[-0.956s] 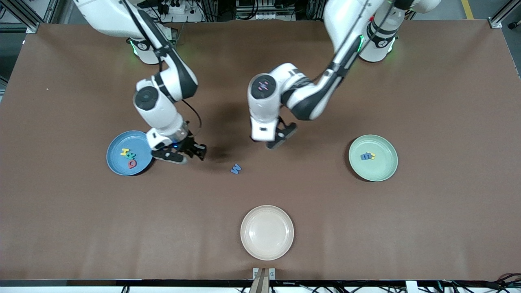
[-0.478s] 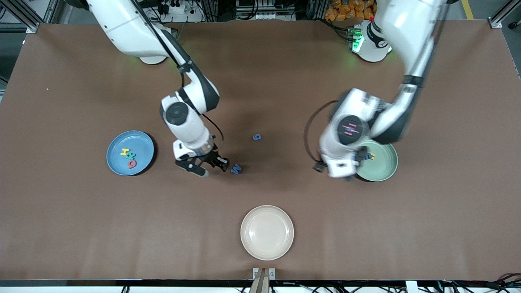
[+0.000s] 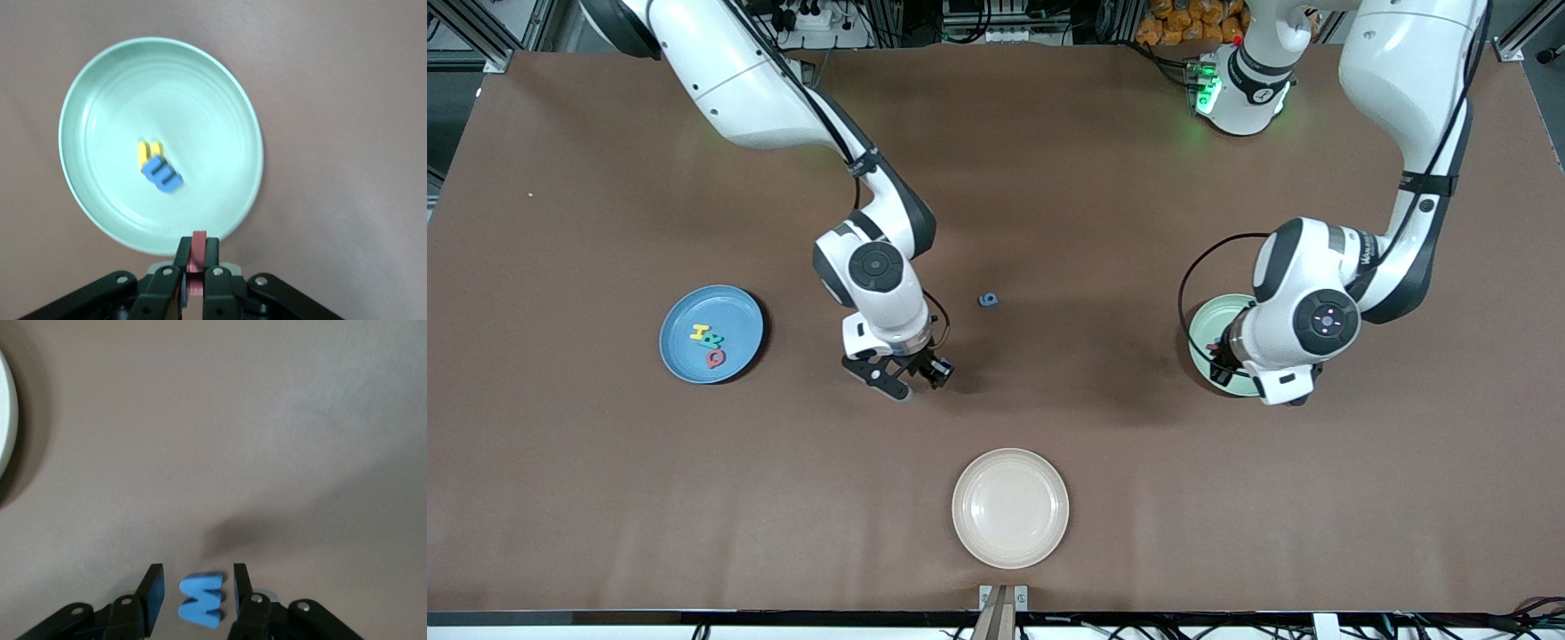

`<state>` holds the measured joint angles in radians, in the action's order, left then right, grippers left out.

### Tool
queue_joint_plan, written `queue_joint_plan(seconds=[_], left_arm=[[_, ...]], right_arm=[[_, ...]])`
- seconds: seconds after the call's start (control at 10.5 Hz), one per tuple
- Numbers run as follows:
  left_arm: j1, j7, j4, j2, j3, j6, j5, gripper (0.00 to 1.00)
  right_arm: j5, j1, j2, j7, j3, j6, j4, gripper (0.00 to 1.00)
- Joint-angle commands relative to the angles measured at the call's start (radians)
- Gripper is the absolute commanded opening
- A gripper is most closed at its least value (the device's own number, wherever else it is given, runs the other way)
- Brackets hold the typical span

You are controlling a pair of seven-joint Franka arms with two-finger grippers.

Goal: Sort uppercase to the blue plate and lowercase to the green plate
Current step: 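Place pink w on green plate while the right gripper grasps blue W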

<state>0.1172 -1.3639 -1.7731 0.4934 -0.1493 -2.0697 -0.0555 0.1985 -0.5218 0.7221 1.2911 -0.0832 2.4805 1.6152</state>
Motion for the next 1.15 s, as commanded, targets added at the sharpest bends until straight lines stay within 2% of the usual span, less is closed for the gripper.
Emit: queue_joint_plan(seconds=[0.0,0.1,0.29,0.48,0.57,0.67,1.05], left_arm=[[-0.049,0.06,-0.148,-0.088,-0.009,-0.099,0.009,0.0],[-0.056,0.078,-0.196,-0.104,-0.007,-0.136,0.009,0.0],[-0.08,0.088,-0.213,-0.096,-0.006,-0.153,-0.021,0.0],[-0.096,0.088,-0.241,-0.091,-0.006,-0.156,-0.07,0.0],[-0.109,0.089,-0.253,-0.091,-0.007,-0.156,-0.104,0.08],[-0.113,0.103,-0.256,-0.081,-0.007,-0.156,-0.124,0.99],[-0.087,0.1,-0.247,-0.075,-0.01,-0.155,-0.132,1.0]], right_arm=[[0.035,-0.015,0.042,0.074,0.0,-0.017,-0.05,0.51],[0.051,-0.032,0.065,0.095,0.0,-0.017,-0.067,0.52],[0.122,-0.032,0.095,0.144,-0.001,-0.014,-0.078,0.52],[0.125,-0.029,0.108,0.148,-0.001,-0.015,-0.093,0.51],[0.125,-0.029,0.108,0.148,-0.001,-0.014,-0.094,0.5],[0.127,-0.029,0.108,0.148,-0.001,-0.014,-0.094,0.47],[0.154,-0.032,0.123,0.148,0.0,-0.012,-0.097,0.3]])
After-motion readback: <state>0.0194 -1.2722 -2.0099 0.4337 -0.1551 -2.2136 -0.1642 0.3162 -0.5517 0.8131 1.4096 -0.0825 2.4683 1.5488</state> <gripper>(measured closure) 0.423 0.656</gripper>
